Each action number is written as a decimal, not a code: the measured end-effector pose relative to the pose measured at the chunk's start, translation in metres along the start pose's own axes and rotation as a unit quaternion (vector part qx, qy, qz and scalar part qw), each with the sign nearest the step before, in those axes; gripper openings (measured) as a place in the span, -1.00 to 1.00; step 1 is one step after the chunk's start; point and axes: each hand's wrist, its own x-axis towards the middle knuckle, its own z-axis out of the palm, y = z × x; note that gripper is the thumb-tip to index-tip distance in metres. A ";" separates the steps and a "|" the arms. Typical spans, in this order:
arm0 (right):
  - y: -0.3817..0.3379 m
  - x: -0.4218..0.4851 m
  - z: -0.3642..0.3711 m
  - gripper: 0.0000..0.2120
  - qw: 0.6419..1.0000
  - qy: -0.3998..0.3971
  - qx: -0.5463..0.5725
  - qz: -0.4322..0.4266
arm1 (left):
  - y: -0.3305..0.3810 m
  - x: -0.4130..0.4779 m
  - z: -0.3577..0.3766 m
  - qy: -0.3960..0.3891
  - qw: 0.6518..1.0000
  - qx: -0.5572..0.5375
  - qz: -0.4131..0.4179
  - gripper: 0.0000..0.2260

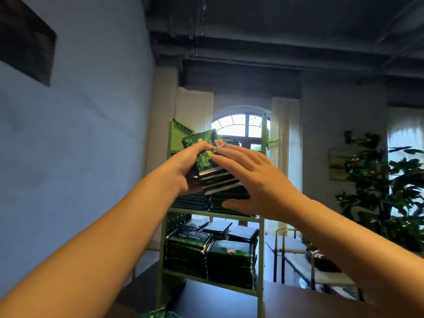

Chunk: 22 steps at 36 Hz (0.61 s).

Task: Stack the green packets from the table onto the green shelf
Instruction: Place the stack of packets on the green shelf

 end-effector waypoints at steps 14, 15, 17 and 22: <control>0.036 0.045 -0.011 -0.54 0.992 0.081 -0.085 -0.046 | 0.032 0.014 0.003 -0.083 0.996 -0.009 -0.016 -0.51; 0.039 0.048 -0.013 -0.54 0.993 0.090 -0.074 -0.027 | 0.035 0.018 0.003 -0.098 0.994 -0.040 -0.006 -0.46; 0.049 0.057 -0.014 -0.54 0.993 0.109 -0.055 0.009 | 0.040 0.026 0.003 -0.115 0.990 -0.081 0.014 -0.41; 0.072 0.076 -0.014 -0.53 0.985 0.142 0.009 0.102 | 0.042 0.049 0.001 -0.027 0.988 0.102 0.114 -0.41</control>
